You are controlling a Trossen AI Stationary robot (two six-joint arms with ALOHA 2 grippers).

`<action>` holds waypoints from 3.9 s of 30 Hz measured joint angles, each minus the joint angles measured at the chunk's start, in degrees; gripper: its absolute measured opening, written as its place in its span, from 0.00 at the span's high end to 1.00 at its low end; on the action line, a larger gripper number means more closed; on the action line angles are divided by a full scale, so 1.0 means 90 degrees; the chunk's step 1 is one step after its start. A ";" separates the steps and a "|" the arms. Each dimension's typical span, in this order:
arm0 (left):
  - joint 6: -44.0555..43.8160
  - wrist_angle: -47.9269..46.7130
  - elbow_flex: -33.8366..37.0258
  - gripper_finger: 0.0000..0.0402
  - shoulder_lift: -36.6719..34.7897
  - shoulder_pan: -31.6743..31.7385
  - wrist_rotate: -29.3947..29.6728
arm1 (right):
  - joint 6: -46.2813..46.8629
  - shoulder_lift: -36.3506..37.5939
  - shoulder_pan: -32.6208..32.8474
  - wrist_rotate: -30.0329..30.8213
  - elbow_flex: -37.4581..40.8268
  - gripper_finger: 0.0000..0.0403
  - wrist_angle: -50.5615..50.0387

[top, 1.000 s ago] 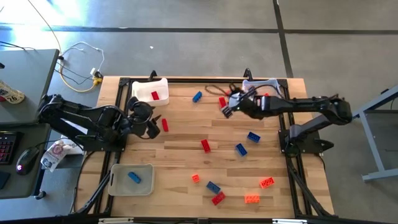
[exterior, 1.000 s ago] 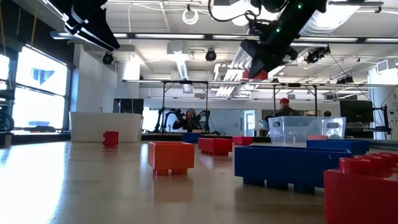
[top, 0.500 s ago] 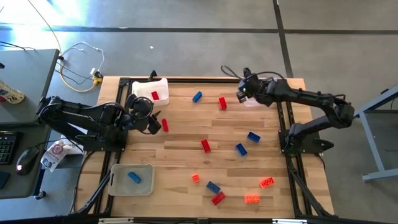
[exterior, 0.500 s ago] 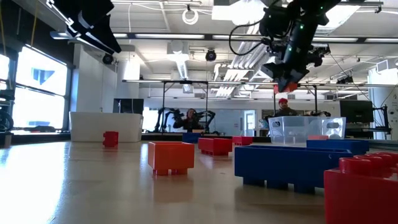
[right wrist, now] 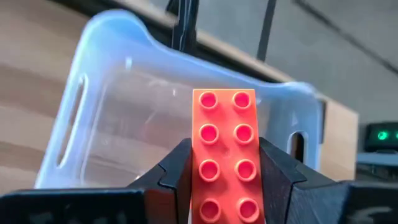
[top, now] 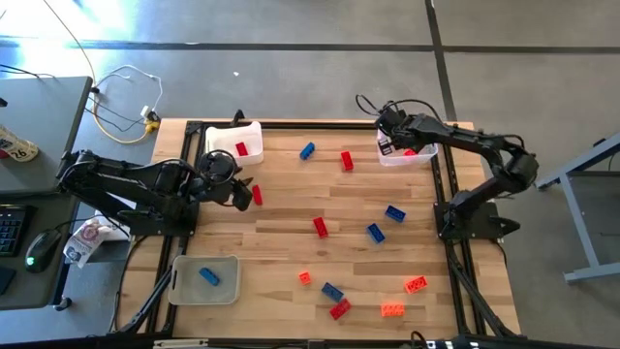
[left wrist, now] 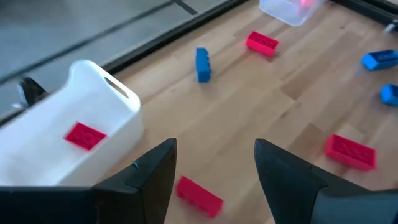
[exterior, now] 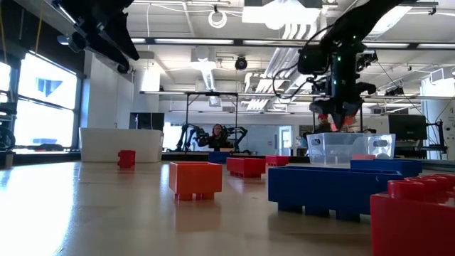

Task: Sort & place blocks by color
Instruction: Put the orange game piece into the transparent bin, then put the red game piece into the white bin

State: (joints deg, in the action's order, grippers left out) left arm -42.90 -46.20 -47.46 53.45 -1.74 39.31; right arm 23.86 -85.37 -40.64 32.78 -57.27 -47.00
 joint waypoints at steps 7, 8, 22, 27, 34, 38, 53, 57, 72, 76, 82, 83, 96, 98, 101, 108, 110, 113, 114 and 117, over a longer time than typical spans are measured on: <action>-0.0563 0.0007 0.0000 0.50 0.0000 0.0000 -0.0375 | -0.0214 -0.0513 -0.0400 -0.0507 -0.0001 0.72 0.0014; -0.0631 0.0005 0.0000 0.50 0.0000 0.0000 -0.0400 | -0.0217 -0.0566 -0.0458 -0.0559 0.0002 0.72 0.0014; -0.1165 0.0012 0.0002 0.50 0.0475 0.0000 -0.0922 | -0.0484 -0.0961 -0.1003 -0.1081 0.0000 0.62 0.0107; -0.1167 0.0000 0.0002 0.50 0.0830 0.0000 -0.1056 | -0.0693 -0.0961 -0.1025 -0.1074 -0.0001 0.54 0.0106; -0.1266 0.0017 0.0002 0.50 0.1240 0.0052 -0.1422 | -0.0709 -0.0961 -0.1025 -0.1048 -0.0001 0.47 0.0088; -0.1515 0.0019 0.0002 0.50 0.1456 0.0171 -0.1550 | -0.0743 -0.0961 -0.1022 -0.1045 -0.0001 0.48 0.0047; -0.2959 0.0003 0.0002 0.50 0.2390 0.0741 -0.2159 | -0.1230 -0.0312 -0.1022 -0.1001 -0.0003 0.52 0.0079; -0.3095 0.0005 0.0002 0.50 0.2606 0.0878 -0.2174 | -0.1277 0.0017 -0.1022 -0.1006 -0.0003 0.52 0.0079; -0.3548 0.0330 0.0002 0.50 0.3316 0.1346 -0.2187 | -0.1509 0.0317 -0.0727 -0.1096 -0.0008 0.52 0.0136; -0.3501 0.0528 -0.0005 0.50 0.3532 0.1476 -0.2331 | -0.1540 0.0317 -0.0588 -0.1046 -0.0008 0.52 0.0165; -0.3501 0.0469 0.0002 0.50 0.3815 0.1566 -0.2438 | -0.1540 0.0317 -0.0429 -0.1003 -0.0008 0.52 0.0174; -0.3501 0.0498 0.0000 0.50 0.3861 0.1569 -0.2443 | -0.1540 0.0317 -0.0408 -0.1001 -0.0008 0.52 0.0175; -0.2846 0.0471 0.0002 0.50 0.4430 0.1579 -0.2354 | -0.1520 0.0317 0.0015 -0.0999 -0.0008 0.52 0.0053; -0.2579 0.0477 0.0000 0.51 0.4510 0.1604 -0.2348 | -0.1513 0.0317 0.0114 -0.0999 -0.0008 0.52 0.0055; -0.2165 0.0498 -0.0016 0.57 0.4642 0.1654 -0.2372 | -0.1463 0.0317 0.0289 -0.0994 -0.0008 0.52 0.0053; -0.1339 0.0617 -0.0021 0.78 0.4668 0.1699 -0.2351 | -0.1052 0.0317 0.0760 -0.0992 -0.0008 0.52 -0.0127; -0.1119 0.0645 -0.0013 0.83 0.4630 0.1696 -0.2294 | -0.0914 0.0323 0.0897 -0.0994 -0.0008 0.52 -0.0255; -0.0938 0.0659 0.0008 0.83 0.4582 0.1675 -0.2111 | -0.0712 0.0410 0.1107 -0.0989 -0.0008 0.52 -0.0346; -0.0891 0.0647 0.0016 0.83 0.4560 0.1676 -0.2012 | -0.0642 0.0463 0.1170 -0.0991 -0.0007 0.52 -0.0386; -0.0723 0.0668 0.0013 0.83 0.4413 0.1685 -0.1933 | -0.0388 0.0684 0.1387 -0.0992 -0.0006 0.52 -0.0452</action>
State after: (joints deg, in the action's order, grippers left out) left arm -49.42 -40.18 -47.35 93.17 13.43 21.92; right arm 20.36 -79.21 -28.16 23.86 -57.32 -51.06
